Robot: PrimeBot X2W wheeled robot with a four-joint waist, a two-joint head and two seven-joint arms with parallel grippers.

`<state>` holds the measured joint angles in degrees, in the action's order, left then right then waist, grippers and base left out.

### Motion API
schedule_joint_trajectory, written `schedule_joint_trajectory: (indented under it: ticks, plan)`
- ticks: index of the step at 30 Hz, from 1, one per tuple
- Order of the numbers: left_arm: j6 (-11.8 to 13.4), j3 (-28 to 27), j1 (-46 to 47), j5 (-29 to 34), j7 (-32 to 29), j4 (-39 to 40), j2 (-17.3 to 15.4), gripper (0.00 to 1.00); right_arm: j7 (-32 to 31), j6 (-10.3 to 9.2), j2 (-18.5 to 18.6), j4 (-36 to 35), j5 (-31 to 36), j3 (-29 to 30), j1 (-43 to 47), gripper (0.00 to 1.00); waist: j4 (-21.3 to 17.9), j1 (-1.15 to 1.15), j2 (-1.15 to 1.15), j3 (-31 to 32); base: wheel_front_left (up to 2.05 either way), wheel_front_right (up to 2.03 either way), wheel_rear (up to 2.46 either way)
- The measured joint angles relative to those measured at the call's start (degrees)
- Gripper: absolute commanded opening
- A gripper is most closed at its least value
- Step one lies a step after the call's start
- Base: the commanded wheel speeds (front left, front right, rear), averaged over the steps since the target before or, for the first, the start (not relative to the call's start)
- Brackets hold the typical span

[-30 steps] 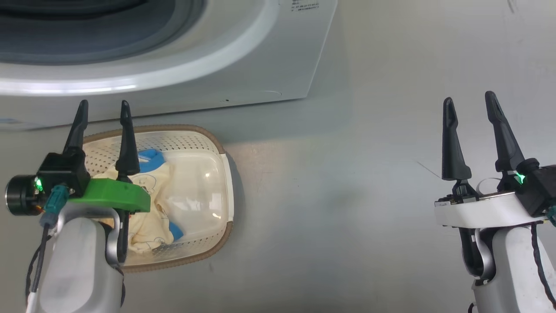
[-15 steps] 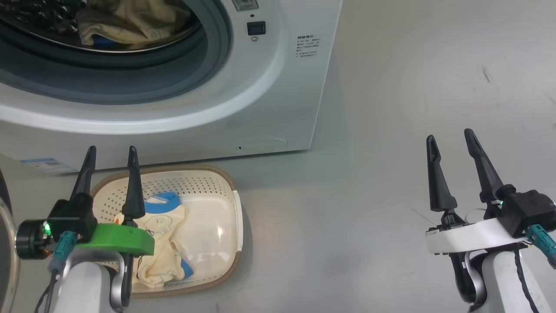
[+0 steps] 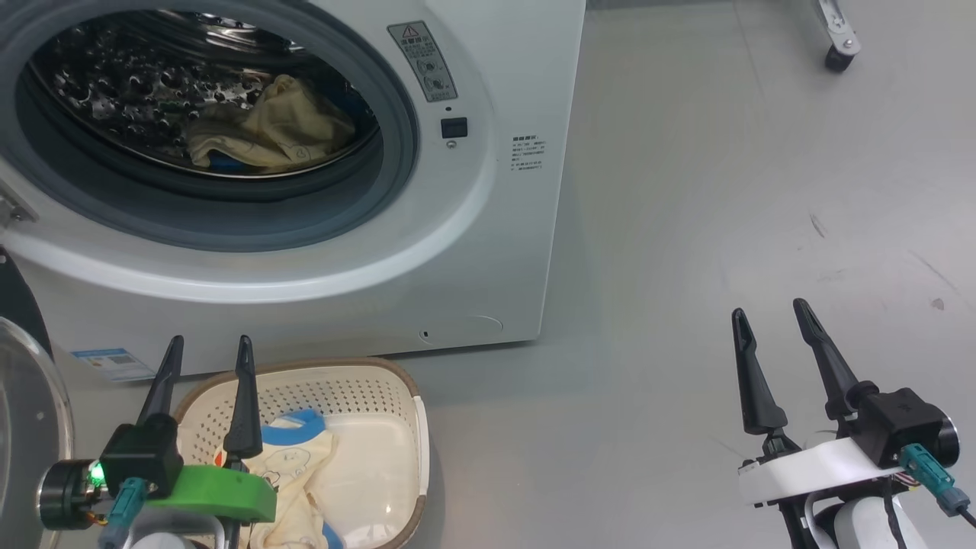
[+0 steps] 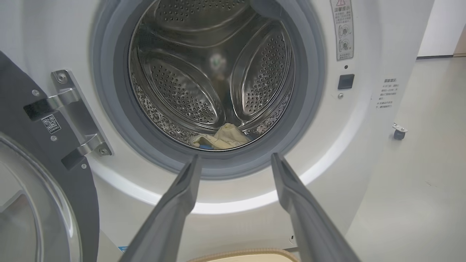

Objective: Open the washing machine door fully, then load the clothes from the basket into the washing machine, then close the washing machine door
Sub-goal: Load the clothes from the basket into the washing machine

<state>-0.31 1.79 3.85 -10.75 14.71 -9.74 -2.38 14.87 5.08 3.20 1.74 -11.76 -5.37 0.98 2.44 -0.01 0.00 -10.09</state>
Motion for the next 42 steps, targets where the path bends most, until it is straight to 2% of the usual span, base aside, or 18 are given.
schedule_joint_trajectory:
  ticks: [17, 33, 42]
  plan:
    - [0.0, 0.1, -4.9, 1.0, 0.0, 3.6, -0.2, 1.00, 0.0, 0.14, -0.3, -0.3, -0.4, -0.6, 3.2, 1.00, -0.5, 0.00, 0.00, 4.2, 0.00, 0.00, 0.00]
    - [0.1, 0.0, -6.6, 1.2, 0.0, 5.0, -0.2, 1.00, 0.0, 0.14, -0.4, -1.3, -0.4, -0.8, 3.2, 1.00, -0.5, 0.00, 0.00, 3.9, 0.00, 0.00, 0.00]
    - [0.5, 1.2, -7.7, 1.9, -4.5, 1.1, -0.8, 1.00, 0.0, 0.13, -0.4, -3.3, -0.4, -1.4, 3.3, 1.00, -0.8, 0.00, 0.00, 1.2, 0.00, 0.00, 0.00]
